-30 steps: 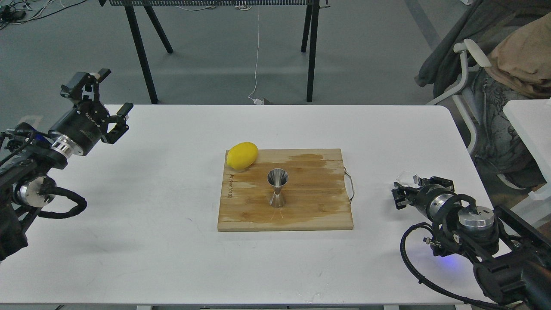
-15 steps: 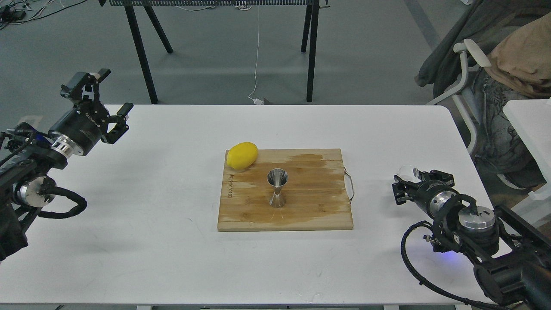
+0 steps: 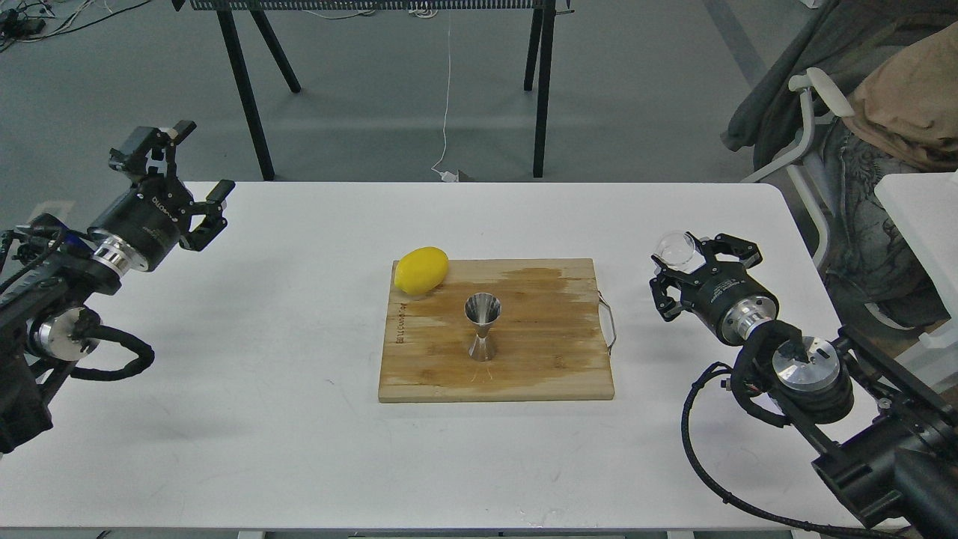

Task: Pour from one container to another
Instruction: 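Lift the glass and move it above the jigger, then tilt the glass with the right gripper to pour into the jigger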

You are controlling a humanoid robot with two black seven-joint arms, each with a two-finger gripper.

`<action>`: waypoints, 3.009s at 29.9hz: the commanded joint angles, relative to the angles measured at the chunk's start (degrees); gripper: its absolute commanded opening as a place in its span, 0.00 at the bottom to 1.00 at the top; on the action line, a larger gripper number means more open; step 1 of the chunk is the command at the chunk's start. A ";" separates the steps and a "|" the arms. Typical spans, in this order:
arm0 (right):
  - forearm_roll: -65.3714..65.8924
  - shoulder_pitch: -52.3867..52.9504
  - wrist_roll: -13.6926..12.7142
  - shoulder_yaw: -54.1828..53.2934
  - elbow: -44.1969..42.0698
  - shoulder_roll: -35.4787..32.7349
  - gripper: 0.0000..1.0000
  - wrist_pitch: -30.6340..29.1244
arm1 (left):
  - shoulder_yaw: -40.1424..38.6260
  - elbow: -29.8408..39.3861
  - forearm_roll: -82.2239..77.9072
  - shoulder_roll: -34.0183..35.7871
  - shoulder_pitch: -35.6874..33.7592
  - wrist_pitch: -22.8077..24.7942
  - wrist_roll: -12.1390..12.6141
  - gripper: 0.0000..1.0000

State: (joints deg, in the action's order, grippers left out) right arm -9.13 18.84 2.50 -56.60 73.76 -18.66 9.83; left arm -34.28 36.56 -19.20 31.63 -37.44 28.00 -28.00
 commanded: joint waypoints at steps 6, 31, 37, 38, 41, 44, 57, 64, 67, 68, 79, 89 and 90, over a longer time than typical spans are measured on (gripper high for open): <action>12.20 4.97 -0.75 7.10 5.34 1.34 0.46 -1.12 | 1.23 0.00 -0.04 -1.57 -0.35 0.00 0.00 0.99; 28.81 16.58 -0.75 27.33 6.05 2.31 0.45 -2.18 | 1.23 0.00 -0.13 -1.13 -0.44 0.00 0.00 0.99; 32.59 16.84 -0.83 28.65 5.87 2.22 0.45 -2.09 | 1.23 0.00 -0.13 -1.21 -0.44 0.00 0.00 0.99; 33.03 16.84 -0.83 28.65 5.79 2.31 0.45 -2.09 | 1.23 0.00 -0.13 -1.21 -0.44 0.00 0.00 0.99; 35.57 16.67 -0.83 28.83 5.52 2.31 0.45 -2.09 | 1.23 -0.09 -0.13 -1.21 -0.44 0.00 0.00 0.99; 37.25 17.54 -1.01 30.84 5.52 2.22 0.45 -2.09 | 1.23 -0.44 -0.13 -1.30 -0.52 0.00 0.00 0.99; 39.19 20.09 -1.01 33.75 4.64 2.57 0.45 -1.83 | 1.23 -0.70 -0.13 -1.30 -0.61 0.00 0.00 0.99; 40.85 20.27 -1.01 33.75 4.55 2.57 0.45 -1.83 | 1.23 -0.70 -0.13 -1.30 -0.52 0.00 0.00 0.99; 41.74 20.27 -1.01 33.75 4.47 2.57 0.45 -1.83 | 1.23 -0.70 -0.13 -1.39 -0.52 0.00 0.00 0.99; 41.74 20.27 -1.01 33.75 4.47 2.57 0.45 -1.83 | 1.23 -0.70 -0.13 -1.39 -0.52 0.00 0.00 0.99; 42.18 21.06 -1.01 34.19 4.20 2.57 0.45 -1.83 | 1.23 -0.79 -0.13 -1.13 -0.52 0.00 0.00 0.99; 42.18 22.29 -1.01 36.74 3.85 2.57 0.45 -1.65 | 1.23 -0.70 -0.13 -1.13 -0.61 0.00 0.00 0.99; 42.26 22.29 -1.01 36.74 3.85 2.57 0.45 -1.65 | 1.23 -0.70 -0.13 -1.13 -0.52 0.00 0.00 0.99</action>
State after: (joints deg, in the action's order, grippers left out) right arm 33.04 41.04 1.49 -19.92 77.64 -16.08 8.19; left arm -33.05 35.85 -19.34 30.46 -38.05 28.00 -28.00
